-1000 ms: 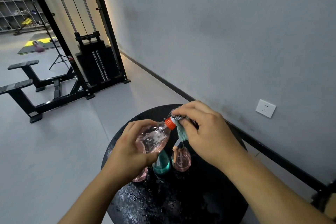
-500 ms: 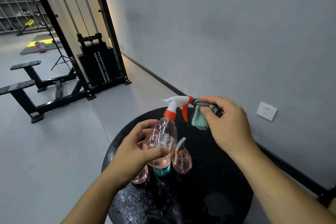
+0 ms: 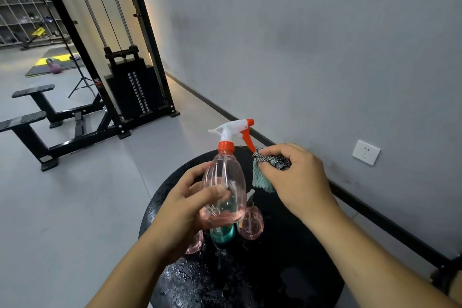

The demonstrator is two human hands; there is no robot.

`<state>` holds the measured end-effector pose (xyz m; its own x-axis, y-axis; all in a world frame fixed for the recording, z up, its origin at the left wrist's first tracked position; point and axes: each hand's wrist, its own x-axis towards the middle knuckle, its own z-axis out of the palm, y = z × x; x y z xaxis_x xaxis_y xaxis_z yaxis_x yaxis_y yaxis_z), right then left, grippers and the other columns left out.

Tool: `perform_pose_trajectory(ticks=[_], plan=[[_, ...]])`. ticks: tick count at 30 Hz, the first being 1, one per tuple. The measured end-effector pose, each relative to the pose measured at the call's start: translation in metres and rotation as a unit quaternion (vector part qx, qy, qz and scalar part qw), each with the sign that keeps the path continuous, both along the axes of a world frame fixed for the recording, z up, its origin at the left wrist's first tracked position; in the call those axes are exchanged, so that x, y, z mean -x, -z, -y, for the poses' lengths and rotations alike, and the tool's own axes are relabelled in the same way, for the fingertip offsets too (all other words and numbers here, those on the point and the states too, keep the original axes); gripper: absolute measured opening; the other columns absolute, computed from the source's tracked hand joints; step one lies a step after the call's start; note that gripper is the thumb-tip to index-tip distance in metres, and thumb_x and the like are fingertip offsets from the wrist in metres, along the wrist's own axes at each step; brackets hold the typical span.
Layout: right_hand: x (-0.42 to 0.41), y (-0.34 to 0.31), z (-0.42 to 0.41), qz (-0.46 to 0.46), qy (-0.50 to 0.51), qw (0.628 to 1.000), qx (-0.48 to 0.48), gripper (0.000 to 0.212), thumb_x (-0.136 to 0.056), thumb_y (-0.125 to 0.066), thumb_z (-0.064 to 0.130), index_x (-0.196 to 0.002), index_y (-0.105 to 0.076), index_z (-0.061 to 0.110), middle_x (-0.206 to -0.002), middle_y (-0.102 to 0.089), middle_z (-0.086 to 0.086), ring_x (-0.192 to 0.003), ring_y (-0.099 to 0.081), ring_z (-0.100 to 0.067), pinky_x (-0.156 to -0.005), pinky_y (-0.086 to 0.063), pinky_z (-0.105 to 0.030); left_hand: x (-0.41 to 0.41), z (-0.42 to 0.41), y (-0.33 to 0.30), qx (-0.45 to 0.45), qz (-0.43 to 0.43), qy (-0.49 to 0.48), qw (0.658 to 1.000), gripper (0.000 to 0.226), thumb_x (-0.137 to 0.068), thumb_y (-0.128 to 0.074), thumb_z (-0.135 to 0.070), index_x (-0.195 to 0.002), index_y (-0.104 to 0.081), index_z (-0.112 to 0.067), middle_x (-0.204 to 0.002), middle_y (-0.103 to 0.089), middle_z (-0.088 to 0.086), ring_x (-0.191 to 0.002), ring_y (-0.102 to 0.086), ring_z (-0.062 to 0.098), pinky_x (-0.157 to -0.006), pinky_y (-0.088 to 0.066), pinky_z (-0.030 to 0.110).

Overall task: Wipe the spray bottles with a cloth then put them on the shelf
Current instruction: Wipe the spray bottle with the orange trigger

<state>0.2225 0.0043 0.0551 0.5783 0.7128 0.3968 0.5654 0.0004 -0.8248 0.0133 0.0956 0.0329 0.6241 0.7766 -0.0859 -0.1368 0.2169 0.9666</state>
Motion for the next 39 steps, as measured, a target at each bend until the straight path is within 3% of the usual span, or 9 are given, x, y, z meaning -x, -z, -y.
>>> perform_pose_trajectory(ticks=[5, 8, 12, 19, 24, 29, 32, 36, 39], plan=[[-0.007, -0.003, 0.002, -0.014, 0.018, 1.0, -0.015, 0.017, -0.088, -0.079, 0.021, -0.101, -0.079, 0.031, -0.102, -0.071, 0.022, -0.1, -0.061, 0.013, -0.078, -0.044, 0.002, 0.005, -0.002, -0.002, 0.067, 0.009, -0.028, 0.997, 0.059, -0.082, -0.068, -0.035, -0.137, -0.062, -0.014, -0.129, -0.072, 0.023, -0.109, -0.074, 0.04, -0.09, -0.06, 0.062], [-0.007, -0.003, 0.006, -0.011, 0.013, 1.0, -0.006, 0.016, -0.088, -0.079, 0.021, -0.101, -0.079, 0.031, -0.102, -0.07, 0.024, -0.101, -0.058, 0.018, -0.076, -0.041, 0.005, 0.009, -0.001, -0.005, 0.059, -0.006, -0.016, 0.998, 0.073, -0.072, -0.08, -0.046, -0.135, -0.062, -0.013, -0.127, -0.074, 0.02, -0.106, -0.075, 0.037, -0.082, -0.065, 0.053], [-0.008, -0.005, 0.005, -0.016, 0.021, 1.0, -0.008, 0.017, -0.089, -0.079, 0.021, -0.1, -0.078, 0.034, -0.101, -0.07, 0.023, -0.098, -0.058, 0.02, -0.074, -0.041, 0.005, 0.008, 0.0, -0.006, 0.047, -0.011, -0.003, 0.999, 0.09, -0.058, -0.094, -0.032, -0.139, -0.06, -0.015, -0.13, -0.073, 0.018, -0.106, -0.077, 0.036, -0.075, -0.066, 0.048], [-0.007, -0.007, 0.006, -0.014, 0.018, 1.0, -0.012, 0.017, -0.089, -0.08, 0.018, -0.1, -0.078, 0.03, -0.097, -0.066, 0.028, -0.092, -0.054, 0.028, -0.071, -0.037, 0.008, 0.007, 0.0, -0.011, 0.031, 0.012, -0.029, 0.999, 0.048, -0.073, -0.083, -0.023, -0.12, -0.077, -0.021, -0.115, -0.077, 0.016, -0.1, -0.075, 0.037, -0.097, -0.059, 0.063], [-0.007, -0.007, 0.006, -0.015, 0.021, 1.0, -0.013, 0.018, -0.088, -0.08, 0.018, -0.098, -0.078, 0.032, -0.098, -0.068, 0.027, -0.093, -0.055, 0.026, -0.072, -0.037, 0.007, 0.006, 0.0, -0.015, 0.067, 0.036, -0.082, 0.994, 0.056, -0.071, -0.081, -0.034, -0.122, -0.073, -0.012, -0.119, -0.077, 0.018, -0.107, -0.076, 0.037, -0.085, -0.063, 0.054], [-0.006, -0.007, 0.007, -0.019, 0.018, 1.0, -0.013, 0.018, -0.088, -0.08, 0.018, -0.097, -0.077, 0.034, -0.098, -0.068, 0.026, -0.093, -0.055, 0.026, -0.072, -0.037, 0.006, 0.008, 0.002, -0.016, 0.092, 0.076, -0.041, 0.992, 0.057, -0.079, -0.073, -0.048, -0.124, -0.076, -0.014, -0.118, -0.073, 0.019, -0.108, -0.065, 0.035, -0.104, -0.044, 0.054], [-0.006, -0.009, 0.008, -0.02, 0.013, 1.0, -0.012, 0.017, -0.088, -0.08, 0.019, -0.097, -0.077, 0.033, -0.098, -0.067, 0.026, -0.092, -0.054, 0.027, -0.071, -0.037, 0.007, 0.006, 0.002, -0.017, 0.111, 0.095, -0.027, 0.989, 0.065, -0.085, -0.07, -0.048, -0.135, -0.068, -0.006, -0.115, -0.07, 0.02, -0.105, -0.062, 0.037, -0.096, -0.047, 0.053], [-0.007, -0.011, 0.009, -0.021, 0.015, 1.0, -0.016, 0.016, -0.088, -0.08, 0.018, -0.097, -0.078, 0.031, -0.097, -0.067, 0.026, -0.09, -0.053, 0.028, -0.069, -0.036, 0.007, 0.005, 0.007, -0.02, 0.118, 0.065, 0.015, 0.991, 0.046, -0.095, -0.061, -0.05, -0.116, -0.079, -0.014, -0.116, -0.074, 0.022, -0.099, -0.068, 0.042, -0.071, -0.063, 0.042], [-0.009, -0.011, 0.01, -0.027, 0.018, 0.999, -0.02, 0.018, -0.088, -0.081, 0.02, -0.094, -0.076, 0.036, -0.098, -0.069, 0.025, -0.092, -0.056, 0.023, -0.07, -0.038, 0.006, 0.005, 0.009, -0.021, 0.148, 0.08, 0.033, 0.985, 0.05, -0.101, -0.051, -0.05, -0.13, -0.072, -0.015, -0.114, -0.074, 0.025, -0.082, -0.075, 0.042, -0.061, -0.065, 0.04]])
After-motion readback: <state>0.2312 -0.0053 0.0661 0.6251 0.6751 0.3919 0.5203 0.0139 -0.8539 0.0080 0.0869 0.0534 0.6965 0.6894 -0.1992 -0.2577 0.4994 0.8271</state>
